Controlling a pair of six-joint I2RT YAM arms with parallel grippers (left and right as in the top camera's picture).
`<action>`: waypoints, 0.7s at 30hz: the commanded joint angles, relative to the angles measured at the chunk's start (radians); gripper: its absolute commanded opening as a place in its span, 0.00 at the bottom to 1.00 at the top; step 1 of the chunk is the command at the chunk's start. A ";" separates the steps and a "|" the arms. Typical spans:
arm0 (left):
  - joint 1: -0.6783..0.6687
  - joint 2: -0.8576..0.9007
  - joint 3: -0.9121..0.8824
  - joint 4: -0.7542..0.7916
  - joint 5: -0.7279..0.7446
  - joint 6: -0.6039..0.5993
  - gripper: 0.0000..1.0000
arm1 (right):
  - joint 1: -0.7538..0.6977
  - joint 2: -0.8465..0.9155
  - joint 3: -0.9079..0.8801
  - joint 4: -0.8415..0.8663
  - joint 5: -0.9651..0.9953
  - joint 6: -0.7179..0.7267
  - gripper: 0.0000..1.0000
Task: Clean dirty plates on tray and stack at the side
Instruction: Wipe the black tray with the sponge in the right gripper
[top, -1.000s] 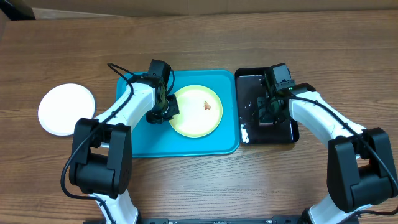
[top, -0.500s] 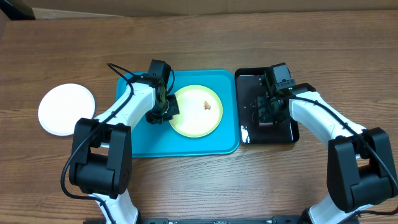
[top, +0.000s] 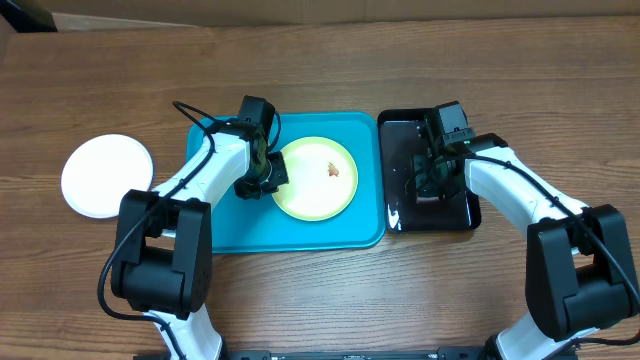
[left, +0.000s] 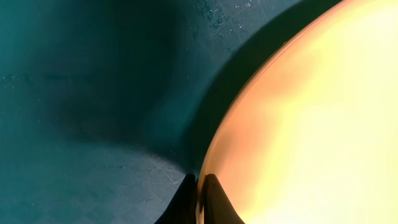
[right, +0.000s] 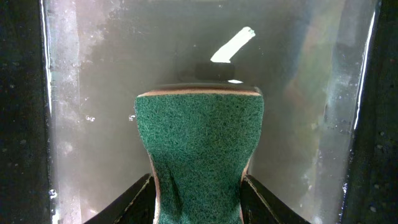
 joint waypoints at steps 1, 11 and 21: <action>-0.001 0.018 -0.027 -0.003 -0.008 -0.021 0.04 | 0.004 0.010 -0.003 0.002 -0.001 0.001 0.46; -0.001 0.018 -0.027 -0.003 -0.008 -0.021 0.04 | 0.004 0.010 -0.046 0.050 -0.001 0.000 0.42; -0.001 0.018 -0.027 -0.003 -0.007 -0.021 0.04 | 0.004 0.010 -0.044 0.058 -0.001 0.000 0.27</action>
